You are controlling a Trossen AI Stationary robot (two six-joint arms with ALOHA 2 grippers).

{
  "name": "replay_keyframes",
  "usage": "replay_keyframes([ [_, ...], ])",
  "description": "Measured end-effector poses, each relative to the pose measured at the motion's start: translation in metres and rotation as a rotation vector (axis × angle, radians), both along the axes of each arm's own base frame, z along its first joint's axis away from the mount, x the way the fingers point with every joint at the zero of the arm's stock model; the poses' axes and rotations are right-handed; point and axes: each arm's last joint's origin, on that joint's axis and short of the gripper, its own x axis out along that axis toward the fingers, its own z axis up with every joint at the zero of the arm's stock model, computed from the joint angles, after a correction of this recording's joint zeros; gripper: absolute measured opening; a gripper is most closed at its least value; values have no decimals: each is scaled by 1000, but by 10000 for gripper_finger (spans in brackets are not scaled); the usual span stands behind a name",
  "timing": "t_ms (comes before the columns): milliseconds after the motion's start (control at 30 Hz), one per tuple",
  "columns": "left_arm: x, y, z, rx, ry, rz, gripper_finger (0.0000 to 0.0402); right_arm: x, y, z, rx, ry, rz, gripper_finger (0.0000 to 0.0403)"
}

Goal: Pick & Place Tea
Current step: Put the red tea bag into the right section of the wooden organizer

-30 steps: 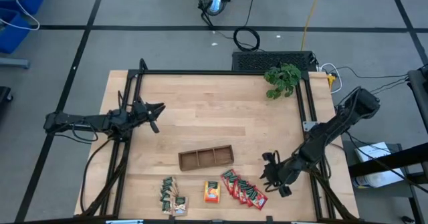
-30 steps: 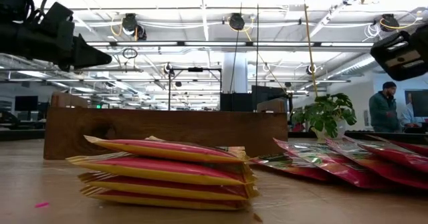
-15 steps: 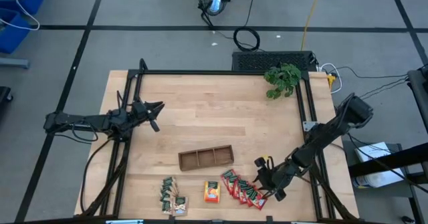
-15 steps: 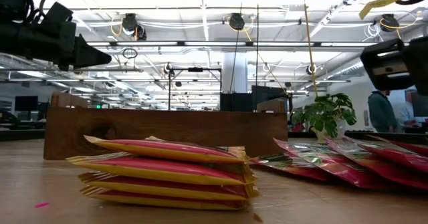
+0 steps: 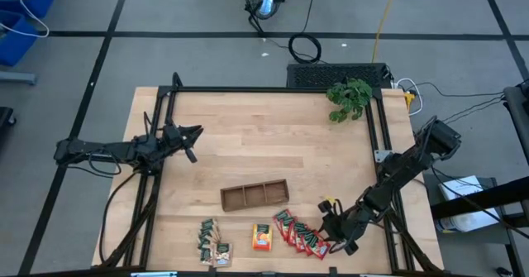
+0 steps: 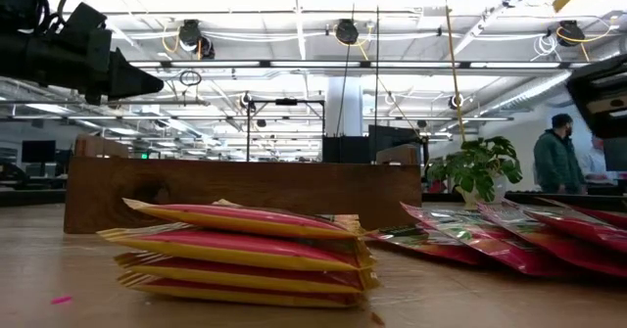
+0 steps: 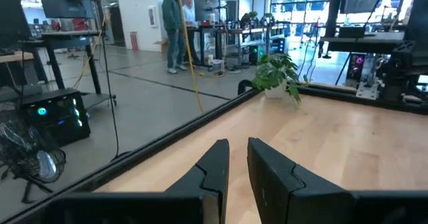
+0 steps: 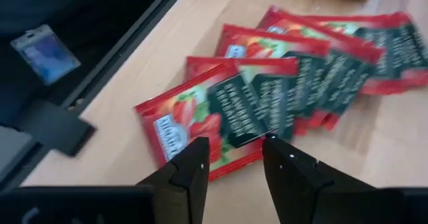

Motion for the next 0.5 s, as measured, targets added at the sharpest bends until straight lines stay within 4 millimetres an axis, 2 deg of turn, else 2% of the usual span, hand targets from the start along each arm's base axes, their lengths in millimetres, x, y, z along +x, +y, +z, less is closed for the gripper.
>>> replay_keyframes([
  [133, 2, -5, -7, -71, 37, -195, 63, -7, 2, -1, -19, 19, -15, 116],
  [233, 4, -8, -4, -101, -3, -288, 63, -9, -1, 4, -55, -4, -62, 105],
  [400, 5, -9, -1, -117, -46, -343, 63, -10, -3, 18, -10, -49, -72, 85],
  [500, 7, -10, -3, -134, -23, -349, 63, -13, -1, 19, 0, -44, -67, 82],
])
